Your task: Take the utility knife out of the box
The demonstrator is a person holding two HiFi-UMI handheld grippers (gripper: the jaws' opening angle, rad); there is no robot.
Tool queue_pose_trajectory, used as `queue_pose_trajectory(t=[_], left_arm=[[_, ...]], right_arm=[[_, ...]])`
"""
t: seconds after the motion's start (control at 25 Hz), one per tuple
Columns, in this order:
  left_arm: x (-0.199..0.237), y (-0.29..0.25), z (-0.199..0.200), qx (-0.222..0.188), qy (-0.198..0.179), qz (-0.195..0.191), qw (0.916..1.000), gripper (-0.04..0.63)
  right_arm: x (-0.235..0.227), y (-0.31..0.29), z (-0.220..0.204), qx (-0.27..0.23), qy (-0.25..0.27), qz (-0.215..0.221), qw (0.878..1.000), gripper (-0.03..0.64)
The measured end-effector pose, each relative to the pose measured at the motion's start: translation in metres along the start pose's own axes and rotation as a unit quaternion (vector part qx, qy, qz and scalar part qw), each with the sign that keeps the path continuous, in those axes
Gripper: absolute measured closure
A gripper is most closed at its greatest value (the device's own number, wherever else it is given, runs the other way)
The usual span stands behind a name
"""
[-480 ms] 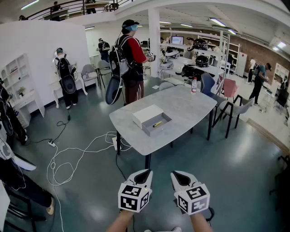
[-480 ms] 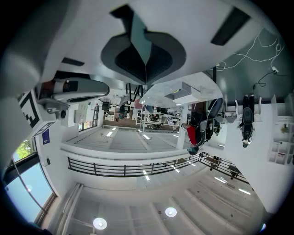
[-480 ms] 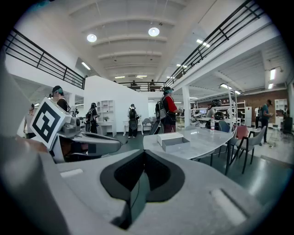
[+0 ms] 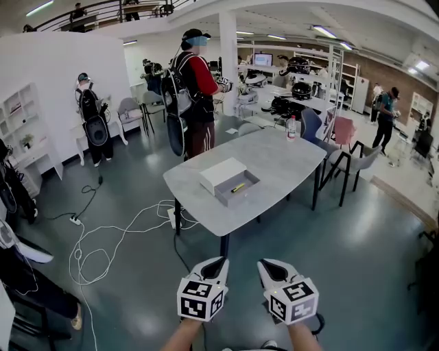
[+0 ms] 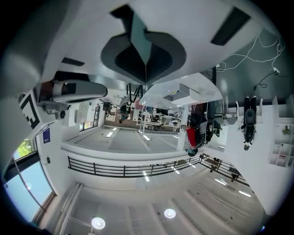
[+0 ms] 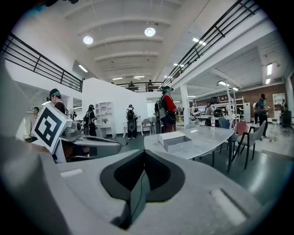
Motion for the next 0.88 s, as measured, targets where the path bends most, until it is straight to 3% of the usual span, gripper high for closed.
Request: queue_pose_trajectory(t=[0.48,0.88], left_arm=[[0.013,-0.038,0.003,0.016,-0.004,0.008,0.9998,0.58],[0.015,-0.12,0.047,0.025,0.001,0.033,0.9991,0.58]], right_arm=[[-0.033,-0.03,0.001,0.004,-0.013,0.01,1.0,0.612],[-0.119,-0.067,0.034,0.004,-0.013,0.032,0.999,0.612]])
Point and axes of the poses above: the fingertips, and each gripper's own axes: y backward along the fingers, x to its left, z out of its top, the point moved 4 cm from there along y, backward along the fingers, and after that the axes turned 8 degrees about x, right-handed, at the moved point
